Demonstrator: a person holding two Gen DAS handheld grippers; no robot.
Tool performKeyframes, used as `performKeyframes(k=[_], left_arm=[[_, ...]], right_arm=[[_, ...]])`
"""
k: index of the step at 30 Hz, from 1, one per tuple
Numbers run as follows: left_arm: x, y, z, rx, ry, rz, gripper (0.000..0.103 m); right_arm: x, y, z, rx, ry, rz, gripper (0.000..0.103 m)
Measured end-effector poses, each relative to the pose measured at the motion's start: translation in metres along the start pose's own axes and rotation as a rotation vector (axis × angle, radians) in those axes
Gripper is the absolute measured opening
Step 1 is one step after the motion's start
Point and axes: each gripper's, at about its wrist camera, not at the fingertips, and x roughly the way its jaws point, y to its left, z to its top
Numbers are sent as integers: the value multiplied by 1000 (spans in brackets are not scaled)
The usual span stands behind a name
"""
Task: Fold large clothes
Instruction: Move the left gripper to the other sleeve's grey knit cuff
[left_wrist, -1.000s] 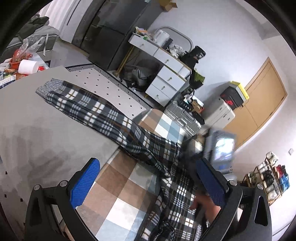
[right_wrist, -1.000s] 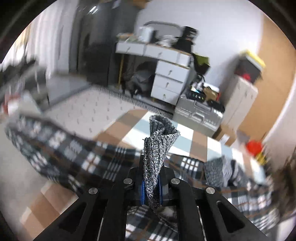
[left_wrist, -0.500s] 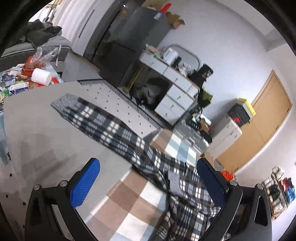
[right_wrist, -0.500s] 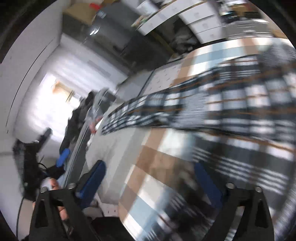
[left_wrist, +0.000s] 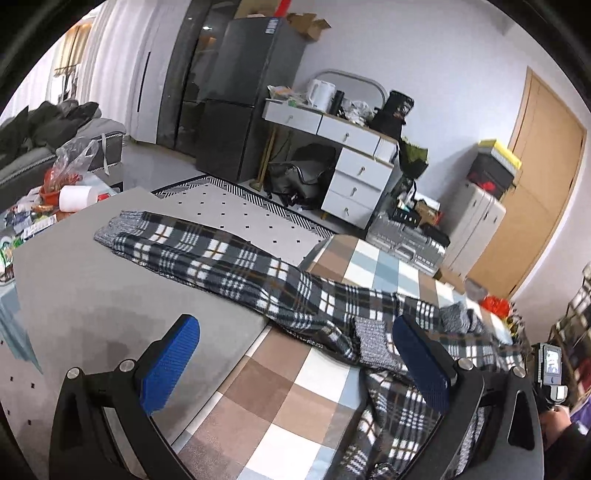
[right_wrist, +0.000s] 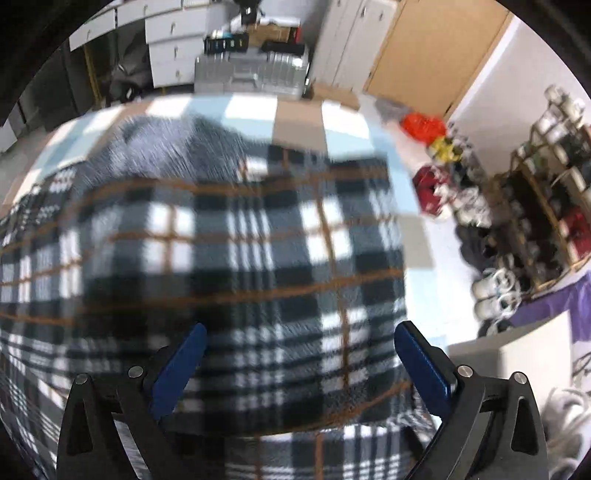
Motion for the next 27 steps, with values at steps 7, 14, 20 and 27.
performKeyframes(k=[7,14,20,27], left_arm=[[2,-11,-6,62,24,16,102],[2,-24,-12,122,30,52,102],[9,-15,-13,118,99,44,102],[0,30,14,-25,134,1,102]], right_arm=[[-1,-50,-28,73,23,90,102],[-99,-30,-70,114,-192,311,98],[-207,25,-165,75,-422,609,102],[-244,80,-251,-33,-727,775,103]])
